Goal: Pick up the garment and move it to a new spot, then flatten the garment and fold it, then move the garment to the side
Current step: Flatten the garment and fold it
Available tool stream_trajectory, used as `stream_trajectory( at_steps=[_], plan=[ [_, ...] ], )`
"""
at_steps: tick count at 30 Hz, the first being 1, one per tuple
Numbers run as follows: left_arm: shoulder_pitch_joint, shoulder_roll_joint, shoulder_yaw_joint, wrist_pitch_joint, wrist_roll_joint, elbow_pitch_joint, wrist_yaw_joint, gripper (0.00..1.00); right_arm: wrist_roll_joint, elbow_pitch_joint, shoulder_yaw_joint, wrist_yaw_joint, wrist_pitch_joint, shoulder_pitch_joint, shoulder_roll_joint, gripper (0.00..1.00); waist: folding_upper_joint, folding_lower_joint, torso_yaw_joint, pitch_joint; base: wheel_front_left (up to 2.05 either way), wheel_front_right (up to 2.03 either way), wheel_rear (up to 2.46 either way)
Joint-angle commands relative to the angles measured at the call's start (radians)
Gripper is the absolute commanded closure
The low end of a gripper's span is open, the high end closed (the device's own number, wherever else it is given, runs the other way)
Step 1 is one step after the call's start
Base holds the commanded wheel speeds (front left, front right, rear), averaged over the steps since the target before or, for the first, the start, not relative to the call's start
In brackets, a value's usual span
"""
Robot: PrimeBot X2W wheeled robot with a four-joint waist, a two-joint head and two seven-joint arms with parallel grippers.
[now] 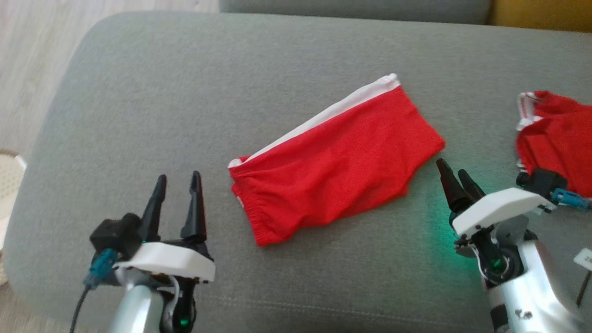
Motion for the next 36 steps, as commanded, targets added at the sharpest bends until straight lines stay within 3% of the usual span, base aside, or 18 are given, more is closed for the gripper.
stream_trajectory(
  at_steps=[1,8,18,24,25,26,36],
  plan=[
    [-0.046,0.003,0.018,-0.009,-0.007,-0.026,0.006,0.0,0.012,-0.015,0.013,-0.001,0.005,-0.052,0.007,0.0,0.0,0.0,0.023,0.019,0.0,0.0,0.0],
    [-0.074,0.003,-0.009,-0.009,0.003,-0.024,0.012,0.0,0.059,0.142,0.007,-0.001,0.024,-0.152,0.008,0.0,0.0,0.0,0.067,0.056,0.0,0.0,0.0],
    [-0.103,0.003,-0.061,-0.009,0.012,-0.049,0.028,0.0,-0.023,0.369,-0.045,-0.001,-0.001,-0.285,0.008,0.0,0.0,0.0,0.114,0.091,0.0,0.0,0.0],
    [-0.119,0.003,-0.075,-0.009,0.041,-0.065,0.032,0.0,-0.019,0.427,-0.038,-0.001,-0.016,-0.343,0.008,0.0,0.0,0.0,0.134,0.107,0.0,0.0,0.0],
    [-0.116,0.003,-0.074,-0.009,0.037,-0.064,0.034,0.0,-0.012,0.433,-0.02,-0.001,-0.024,-0.344,0.008,0.83,0.0,0.0,0.133,0.103,0.0,0.0,0.0],
    [-0.115,0.003,-0.073,-0.009,0.036,-0.062,0.035,0.0,-0.004,0.432,-0.009,-0.001,-0.027,-0.343,0.008,1.0,0.0,0.0,0.131,0.101,0.0,0.0,0.0],
    [-0.101,0.003,-0.062,-0.009,0.035,-0.056,0.033,0.0,0.067,0.359,0.035,-0.001,-0.144,-0.298,0.008,1.0,0.0,0.0,0.086,0.064,0.0,0.0,0.0]
  ],
)
